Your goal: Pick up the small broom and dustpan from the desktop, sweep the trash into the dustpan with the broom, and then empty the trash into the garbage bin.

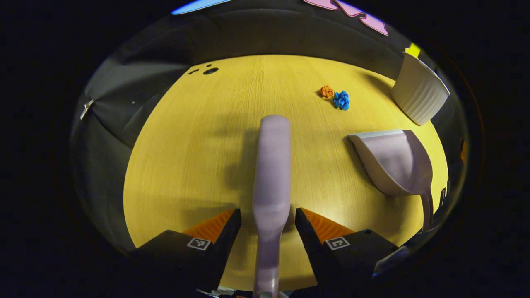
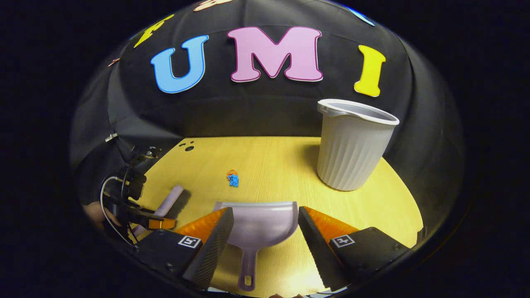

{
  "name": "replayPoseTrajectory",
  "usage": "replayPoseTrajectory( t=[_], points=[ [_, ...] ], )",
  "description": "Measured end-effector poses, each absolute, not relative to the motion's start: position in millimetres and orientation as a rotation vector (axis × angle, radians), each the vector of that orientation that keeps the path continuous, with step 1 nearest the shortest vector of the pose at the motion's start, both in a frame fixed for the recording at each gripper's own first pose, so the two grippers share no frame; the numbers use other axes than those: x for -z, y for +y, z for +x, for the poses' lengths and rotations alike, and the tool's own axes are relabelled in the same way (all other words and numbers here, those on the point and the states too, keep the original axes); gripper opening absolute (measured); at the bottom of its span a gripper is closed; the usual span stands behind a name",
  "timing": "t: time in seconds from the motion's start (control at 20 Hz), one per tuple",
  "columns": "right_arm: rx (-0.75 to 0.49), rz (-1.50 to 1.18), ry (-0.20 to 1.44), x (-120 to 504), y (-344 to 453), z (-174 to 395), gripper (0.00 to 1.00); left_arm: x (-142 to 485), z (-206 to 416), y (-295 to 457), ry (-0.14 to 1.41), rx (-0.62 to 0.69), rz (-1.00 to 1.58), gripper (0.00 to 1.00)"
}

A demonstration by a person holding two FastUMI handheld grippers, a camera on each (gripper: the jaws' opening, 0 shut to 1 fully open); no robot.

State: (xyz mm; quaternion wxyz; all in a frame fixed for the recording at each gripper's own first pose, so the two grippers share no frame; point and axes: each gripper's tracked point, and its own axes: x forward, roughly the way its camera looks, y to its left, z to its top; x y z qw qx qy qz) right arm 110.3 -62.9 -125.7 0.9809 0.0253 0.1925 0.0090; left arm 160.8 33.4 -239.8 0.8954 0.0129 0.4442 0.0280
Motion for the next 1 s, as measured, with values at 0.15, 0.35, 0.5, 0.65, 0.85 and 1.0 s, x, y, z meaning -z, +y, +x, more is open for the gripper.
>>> replayPoseTrajectory(
  t=[0.15, 0.35, 0.5, 0.65, 0.85, 1.0],
  points=[
    [-0.016, 0.061, 0.416, 132, -64, 112, 0.98, 243, 162, 31, 0.936, -0.07, 0.008, 0.81],
    [-0.022, 0.06, 0.447, 142, -63, 107, 0.98, 245, 165, 29, 0.93, -0.062, 0.019, 0.64],
    [-0.026, 0.057, 0.467, 146, -61, 103, 0.98, 244, 163, 30, 0.909, -0.068, 0.014, 0.4],
    [-0.051, 0.08, 0.504, 153, -52, 96, 0.98, 242, 166, 30, 0.855, -0.058, 0.024, 0.34],
    [-0.047, 0.095, 0.532, 157, -52, 90, 0.98, 240, 158, 34, 0.825, -0.04, -0.007, 0.26],
    [-0.037, 0.122, 0.555, 159, -49, 87, 0.98, 224, 147, 39, 0.759, -0.046, -0.034, 0.27]
  ],
)
